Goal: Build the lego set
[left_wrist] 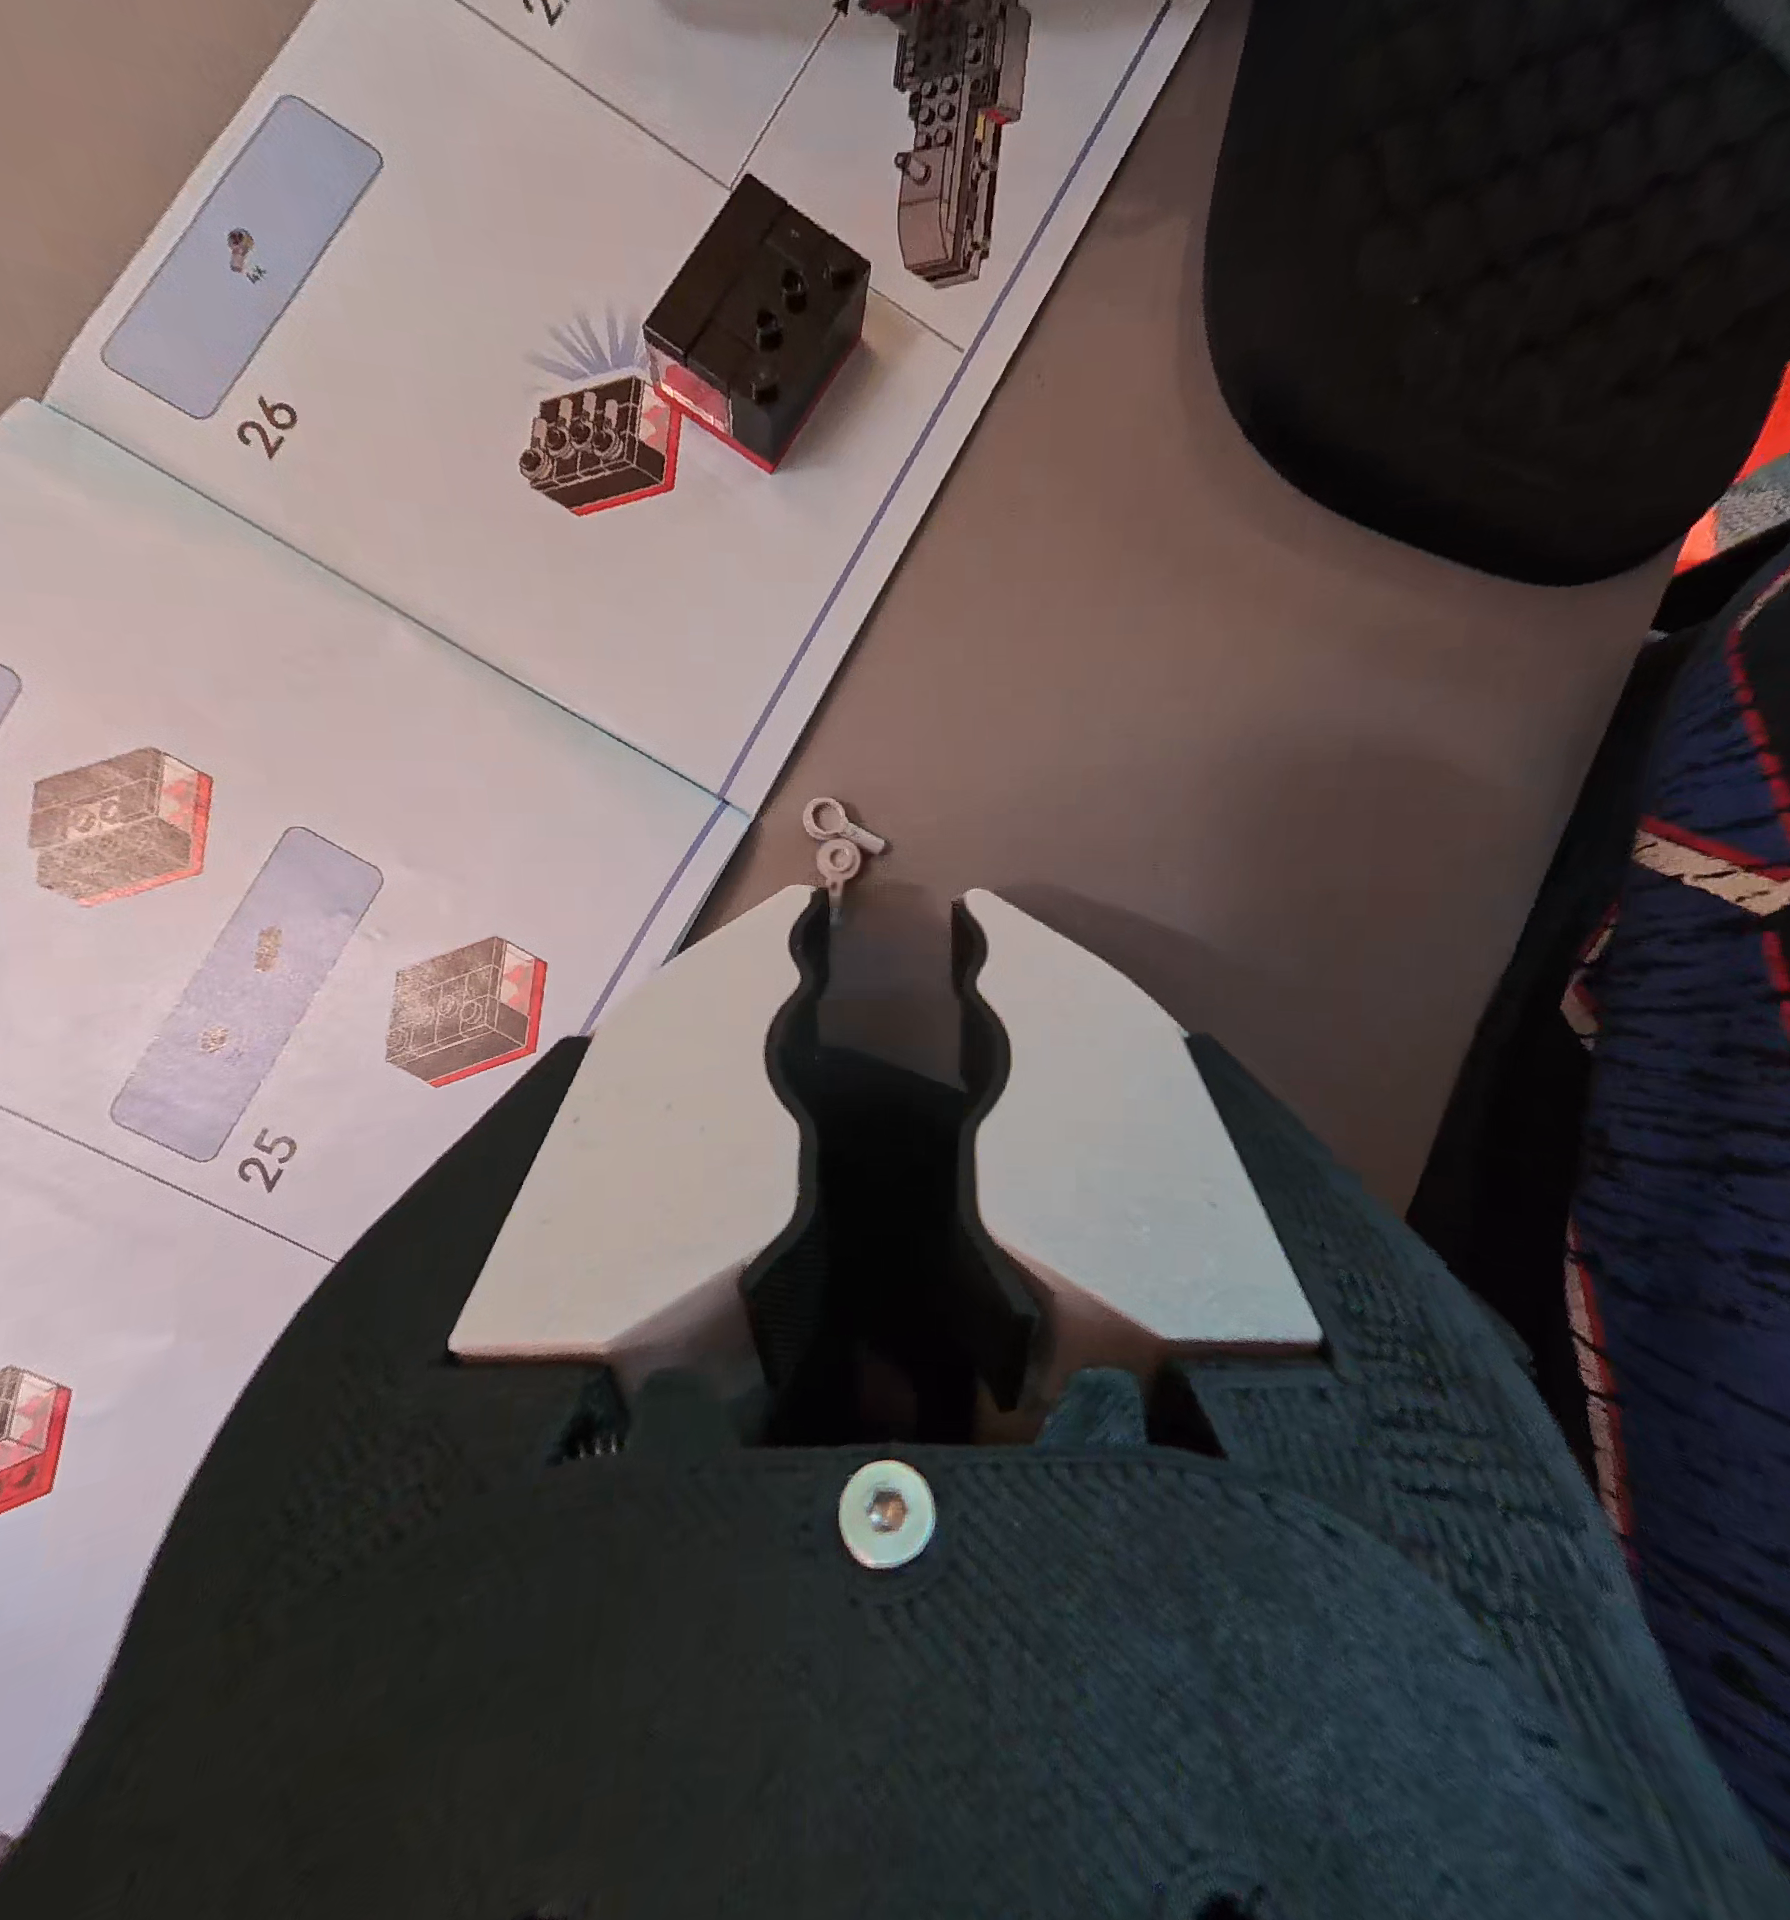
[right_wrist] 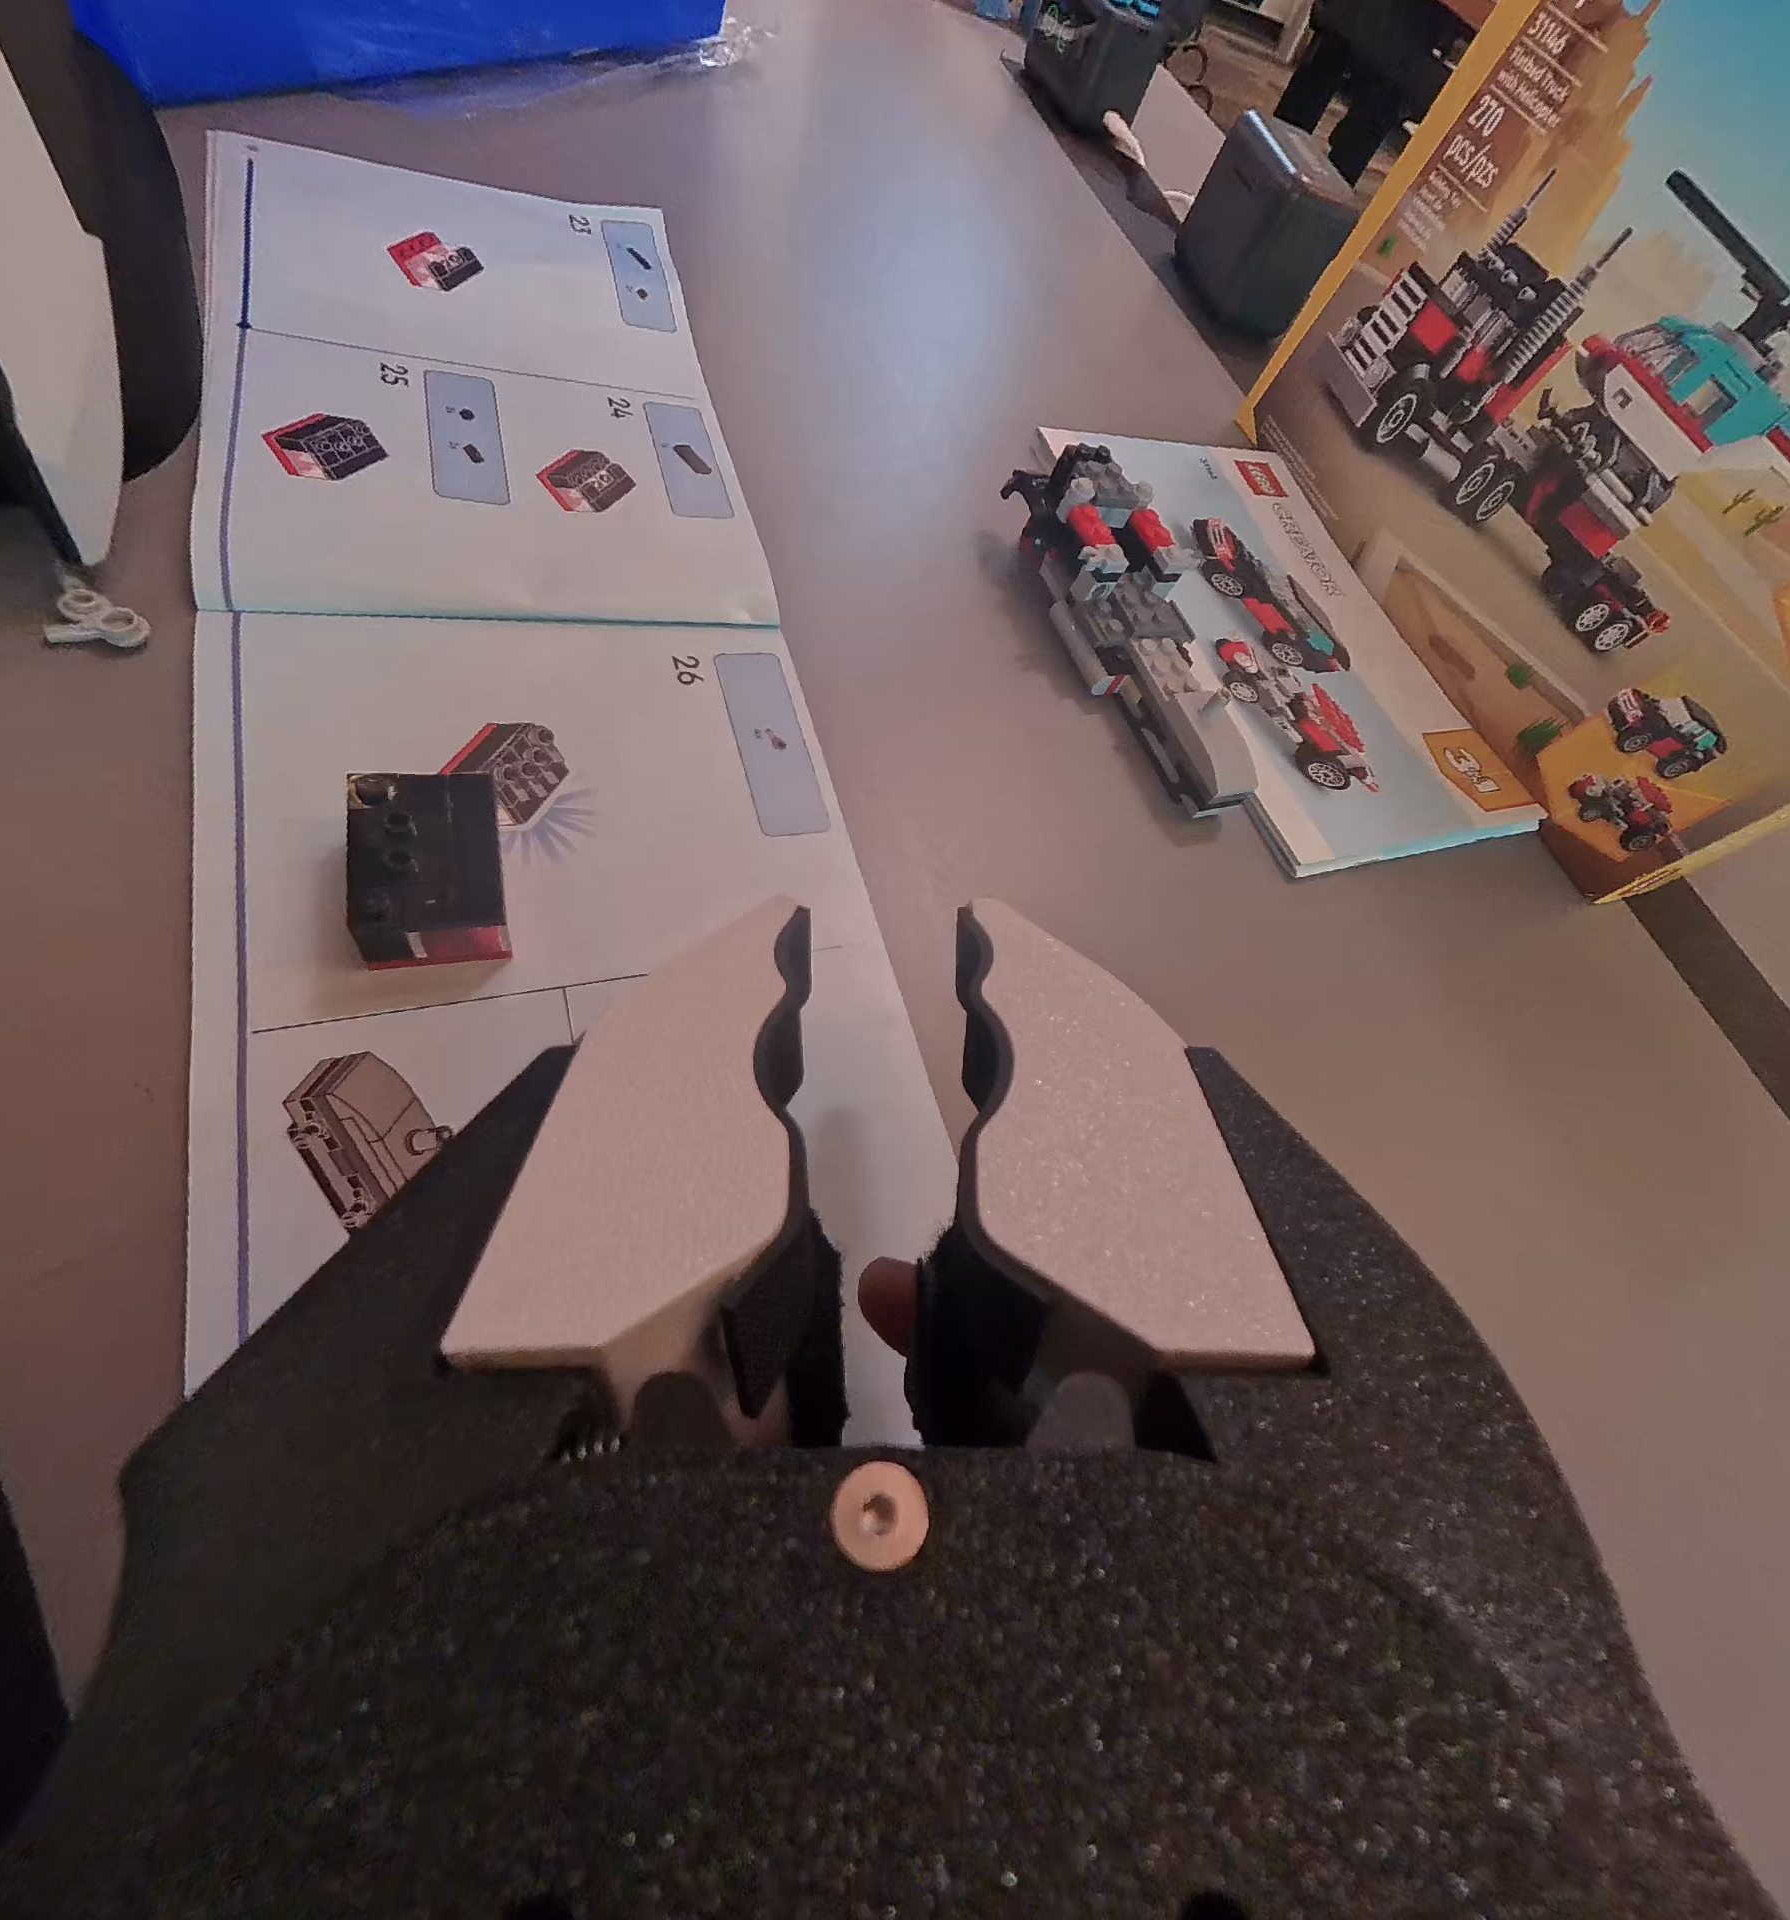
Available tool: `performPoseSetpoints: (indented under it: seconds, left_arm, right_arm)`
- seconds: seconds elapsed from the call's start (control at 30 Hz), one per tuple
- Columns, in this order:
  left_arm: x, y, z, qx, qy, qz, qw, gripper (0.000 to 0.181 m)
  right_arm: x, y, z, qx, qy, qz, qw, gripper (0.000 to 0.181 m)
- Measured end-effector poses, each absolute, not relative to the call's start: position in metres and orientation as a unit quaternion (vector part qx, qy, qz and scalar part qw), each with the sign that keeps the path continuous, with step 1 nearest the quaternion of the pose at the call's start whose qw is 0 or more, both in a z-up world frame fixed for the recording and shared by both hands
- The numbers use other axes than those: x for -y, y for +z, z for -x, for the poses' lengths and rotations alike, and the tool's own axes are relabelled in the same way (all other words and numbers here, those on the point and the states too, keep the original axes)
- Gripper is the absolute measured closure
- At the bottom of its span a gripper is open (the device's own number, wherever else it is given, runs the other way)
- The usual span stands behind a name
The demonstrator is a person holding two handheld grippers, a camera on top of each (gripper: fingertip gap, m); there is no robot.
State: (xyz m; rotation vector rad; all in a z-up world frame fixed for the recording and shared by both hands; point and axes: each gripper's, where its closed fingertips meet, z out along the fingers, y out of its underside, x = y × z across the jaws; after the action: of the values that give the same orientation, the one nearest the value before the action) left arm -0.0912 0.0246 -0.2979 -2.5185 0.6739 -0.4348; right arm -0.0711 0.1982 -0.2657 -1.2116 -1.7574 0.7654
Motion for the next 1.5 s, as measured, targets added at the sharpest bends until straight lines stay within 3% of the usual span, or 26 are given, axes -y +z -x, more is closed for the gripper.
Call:
performPoseSetpoints:
  seconds: [0.23,0.37,0.57,1.07,1.5]
  left_arm:
    - [-0.009,-0.246,0.122,-0.209,-0.175,0.900,0.340,0.161]
    - [0.028,-0.208,0.210,-0.119,-0.066,0.917,0.374,0.163]
    - [0.120,-0.218,0.354,0.080,0.134,0.961,0.230,0.160]
    - [0.128,-0.282,0.377,-0.059,0.080,0.994,0.055,0.158]
    - [0.131,-0.297,0.379,-0.150,0.067,0.986,0.000,0.162]
  right_arm:
    - [-0.200,-0.267,0.071,0.700,0.305,0.489,0.422,0.154]
    - [-0.198,-0.268,0.071,0.703,0.305,0.487,0.419,0.154]
    - [-0.197,-0.269,0.072,0.706,0.304,0.485,0.416,0.154]
    - [-0.198,-0.269,0.071,0.704,0.303,0.487,0.418,0.154]
    - [-0.200,-0.273,0.070,0.706,0.299,0.492,0.412,0.154]
